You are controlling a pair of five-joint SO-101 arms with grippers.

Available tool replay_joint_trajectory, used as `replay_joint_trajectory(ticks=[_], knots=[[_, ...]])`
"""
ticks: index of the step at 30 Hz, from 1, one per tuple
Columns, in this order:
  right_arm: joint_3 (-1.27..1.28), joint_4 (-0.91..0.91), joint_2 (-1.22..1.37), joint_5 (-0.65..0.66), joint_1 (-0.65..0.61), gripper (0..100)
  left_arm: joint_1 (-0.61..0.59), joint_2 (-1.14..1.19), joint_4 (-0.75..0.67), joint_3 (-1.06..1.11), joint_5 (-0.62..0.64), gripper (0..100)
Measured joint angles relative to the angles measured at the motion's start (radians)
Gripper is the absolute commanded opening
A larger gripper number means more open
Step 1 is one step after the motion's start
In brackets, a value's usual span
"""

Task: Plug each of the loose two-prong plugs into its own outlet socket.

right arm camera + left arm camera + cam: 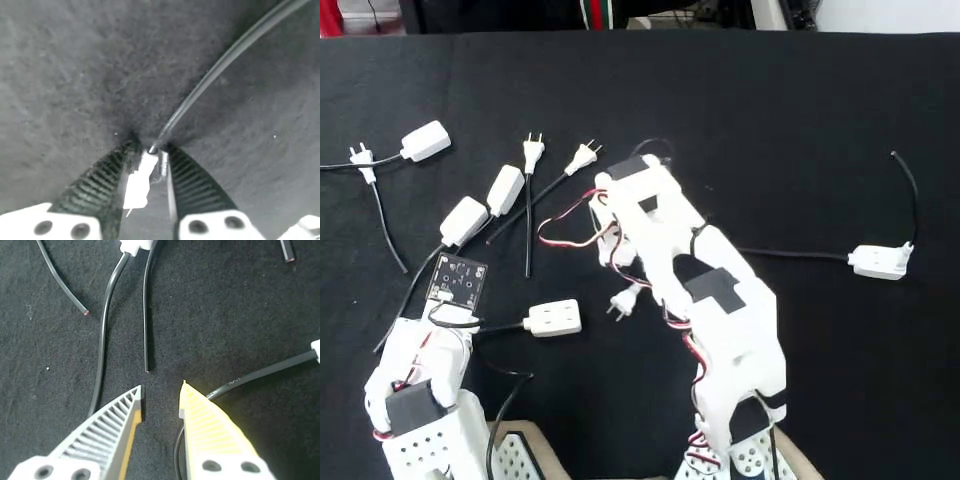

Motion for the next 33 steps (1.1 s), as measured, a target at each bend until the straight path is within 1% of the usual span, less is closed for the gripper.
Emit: replay_joint_trajectory(ticks=[5, 11, 13, 15, 17, 18, 21, 25, 27, 30, 33], knots=[[-0.048, -0.005, -0.029, 0.161, 0.074, 3.7, 0.000, 0.000, 0.000, 0.000, 0.000, 13], [-0.158, -0.149, 0.000, 0.477, 0.189, 5.1, 0.000, 0.000, 0.000, 0.000, 0.000, 13], [-0.186, -0.143, 0.026, 0.565, 0.199, 11.1, 0.000, 0.000, 0.000, 0.000, 0.000, 13], [-0.216, -0.107, 0.044, 0.640, 0.199, 21.3, 0.000, 0.000, 0.000, 0.000, 0.000, 13], [-0.255, -0.038, 0.051, 0.677, 0.199, 30.0, 0.000, 0.000, 0.000, 0.000, 0.000, 13], [-0.276, 0.005, 0.051, 0.687, 0.201, 32.5, 0.000, 0.000, 0.000, 0.000, 0.000, 13], [-0.362, 0.103, 0.051, 0.692, 0.201, 31.6, 0.000, 0.000, 0.000, 0.000, 0.000, 13], [-0.477, 0.219, 0.051, 0.694, 0.199, 24.7, 0.000, 0.000, 0.000, 0.000, 0.000, 13], [-0.493, 0.235, 0.051, 0.698, 0.180, 22.5, 0.000, 0.000, 0.000, 0.000, 0.000, 13], [-0.489, 0.235, 0.055, 0.698, 0.118, 24.9, 0.000, 0.000, 0.000, 0.000, 0.000, 13], [-0.457, 0.235, 0.060, 0.726, 0.072, 31.5, 0.000, 0.000, 0.000, 0.000, 0.000, 13]])
